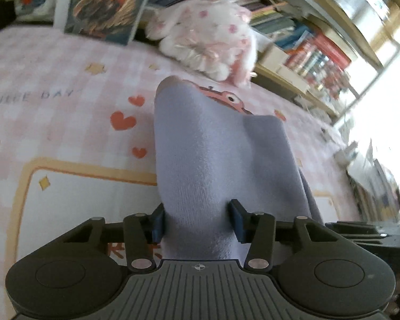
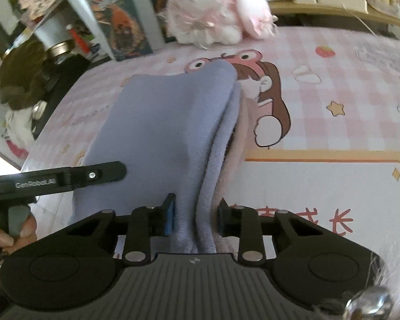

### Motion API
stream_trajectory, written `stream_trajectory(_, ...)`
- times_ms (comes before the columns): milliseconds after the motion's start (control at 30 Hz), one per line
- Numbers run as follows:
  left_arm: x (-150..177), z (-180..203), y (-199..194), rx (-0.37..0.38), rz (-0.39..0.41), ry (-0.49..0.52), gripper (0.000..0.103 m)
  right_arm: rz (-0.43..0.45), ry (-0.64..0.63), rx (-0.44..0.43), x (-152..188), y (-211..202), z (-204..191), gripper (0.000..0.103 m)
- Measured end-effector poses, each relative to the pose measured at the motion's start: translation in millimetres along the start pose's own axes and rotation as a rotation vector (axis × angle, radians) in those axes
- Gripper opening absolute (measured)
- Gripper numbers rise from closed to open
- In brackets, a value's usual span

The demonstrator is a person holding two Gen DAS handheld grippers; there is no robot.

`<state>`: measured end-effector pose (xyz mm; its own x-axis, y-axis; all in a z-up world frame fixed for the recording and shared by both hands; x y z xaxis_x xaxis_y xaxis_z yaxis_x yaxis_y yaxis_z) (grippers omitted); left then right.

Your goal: Fold clothes

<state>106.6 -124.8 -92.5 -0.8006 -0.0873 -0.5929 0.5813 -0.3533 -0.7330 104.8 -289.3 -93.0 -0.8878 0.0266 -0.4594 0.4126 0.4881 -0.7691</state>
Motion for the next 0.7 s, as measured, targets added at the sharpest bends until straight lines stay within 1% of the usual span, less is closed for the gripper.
stream_trajectory(133,7.7,-6.7,3.4,0.052,-0.051,-0.068,0.049,-0.034,0.058,-0.029,6.0,-3.5,10.6,0.028)
stream_trajectory(200,9.5,-10.8,7.4,0.060,-0.062,-0.096,0.054,-0.055,0.098,-0.039,6.9,0.7,15.4,0.030)
stream_trajectory(267,9.8,-14.1,11.4,0.070,-0.062,-0.122,0.057,-0.076,0.131,-0.044,7.4,6.3,19.1,0.038)
stream_trajectory(300,10.0,-15.2,12.9,0.077,-0.060,-0.133,0.058,-0.079,0.149,-0.049,7.2,8.2,20.4,0.039)
stream_trajectory(367,11.5,-16.9,15.5,0.092,-0.060,-0.162,0.060,-0.086,0.175,-0.063,7.0,11.6,22.7,0.047)
stream_trajectory(433,12.9,-18.1,17.4,0.104,-0.053,-0.195,0.063,-0.090,0.192,-0.079,6.5,13.7,24.4,0.049)
stream_trajectory(500,13.9,-18.2,18.5,0.109,-0.044,-0.216,0.061,-0.094,0.193,-0.089,5.5,15.0,24.4,0.049)
stream_trajectory(533,14.0,-16.6,18.2,0.102,-0.040,-0.207,0.059,-0.094,0.181,-0.090,5.3,15.7,23.3,0.048)
stream_trajectory(567,13.8,-15.1,17.6,0.093,-0.035,-0.197,0.056,-0.094,0.170,-0.091,5.2,16.4,22.2,0.043)
stream_trajectory(600,13.1,-13.5,16.2,0.083,-0.029,-0.185,0.053,-0.093,0.157,-0.092,5.0,16.9,20.9,0.041)
stream_trajectory(667,10.1,-7.2,10.8,0.061,-0.009,-0.145,0.049,-0.068,0.112,-0.090,3.8,12.7,16.5,0.032)
stream_trajectory(700,8.2,-3.8,7.9,0.053,0.004,-0.125,0.047,-0.056,0.089,-0.089,3.2,10.7,14.2,0.031)
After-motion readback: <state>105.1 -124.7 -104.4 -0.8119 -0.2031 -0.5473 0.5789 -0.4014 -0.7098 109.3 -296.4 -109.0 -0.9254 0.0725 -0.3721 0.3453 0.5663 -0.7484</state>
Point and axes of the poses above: each gripper's, at about its wrist camera, not at the fingertips, and y roughly the way its jaws point, z to its right, x to its underside, the point moved 10 cm from there along y, roughly the way its jaws point, and after that the axes turned 8 degrees about y, right-handed, at the moved point
